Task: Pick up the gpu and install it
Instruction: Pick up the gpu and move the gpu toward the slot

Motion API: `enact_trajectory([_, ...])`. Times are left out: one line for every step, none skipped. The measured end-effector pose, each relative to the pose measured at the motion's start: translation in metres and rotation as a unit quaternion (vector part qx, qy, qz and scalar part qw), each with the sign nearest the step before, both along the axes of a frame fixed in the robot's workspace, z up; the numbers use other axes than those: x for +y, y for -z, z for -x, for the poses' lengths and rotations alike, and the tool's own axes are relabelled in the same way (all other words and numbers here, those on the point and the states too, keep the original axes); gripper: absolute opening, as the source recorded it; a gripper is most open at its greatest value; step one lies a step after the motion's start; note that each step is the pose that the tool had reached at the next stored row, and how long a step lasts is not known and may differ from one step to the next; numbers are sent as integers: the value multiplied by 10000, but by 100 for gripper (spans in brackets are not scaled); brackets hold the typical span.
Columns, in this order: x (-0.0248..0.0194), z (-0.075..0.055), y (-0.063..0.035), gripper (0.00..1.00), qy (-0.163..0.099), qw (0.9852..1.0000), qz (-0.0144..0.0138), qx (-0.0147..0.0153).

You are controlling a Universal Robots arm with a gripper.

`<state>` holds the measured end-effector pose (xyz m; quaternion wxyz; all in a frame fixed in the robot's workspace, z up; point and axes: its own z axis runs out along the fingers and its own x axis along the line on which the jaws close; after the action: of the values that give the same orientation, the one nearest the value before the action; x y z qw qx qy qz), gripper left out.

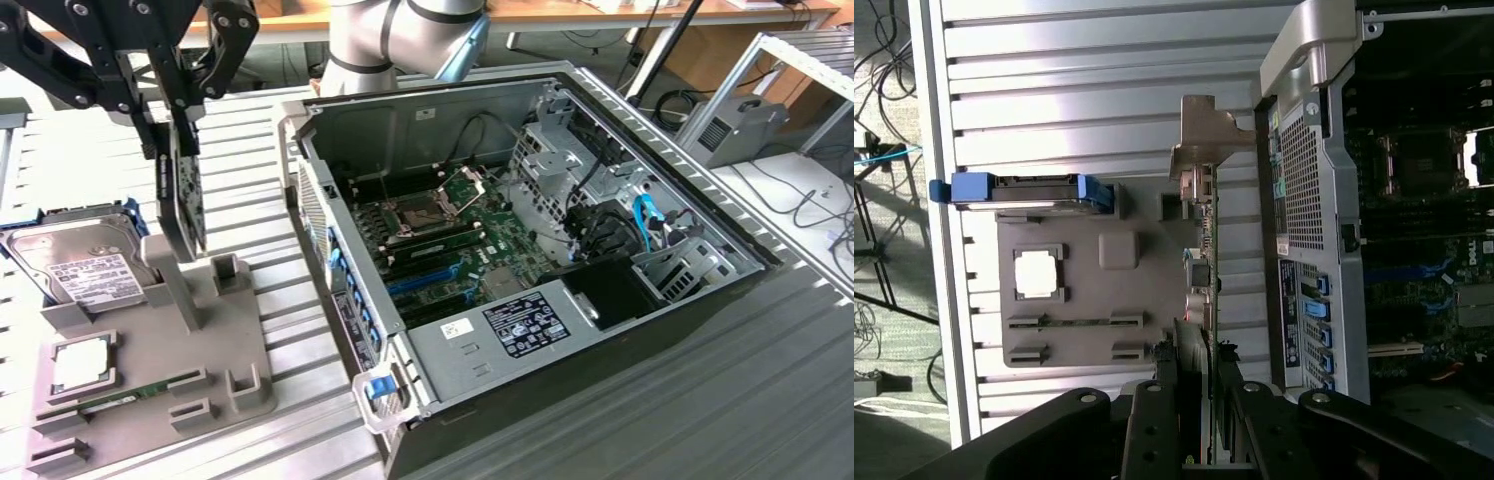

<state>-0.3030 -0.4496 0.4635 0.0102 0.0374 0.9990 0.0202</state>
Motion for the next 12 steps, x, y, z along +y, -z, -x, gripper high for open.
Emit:
enact_trajectory([0,0,9,26,0,10000,0,0])
enact_trajectory([0,0,18,26,0,10000,0,0])
enact_trajectory([0,0,27,26,0,10000,0,0])
enact_trajectory([0,0,33,26,0,10000,0,0])
enact_trajectory([0,0,39,26,0,10000,0,1])
enact_trajectory([0,0,45,26,0,10000,0,0])
enact_trajectory([0,0,53,26,0,10000,0,1])
enact_trajectory([0,0,61,26,0,10000,0,0])
enact_trajectory([0,0,68,26,0,10000,0,0])
enact_trajectory([0,0,77,26,0,10000,0,0])
enact_trajectory([0,0,84,26,0,10000,0,0])
enact_trajectory([0,0,97,26,0,10000,0,1])
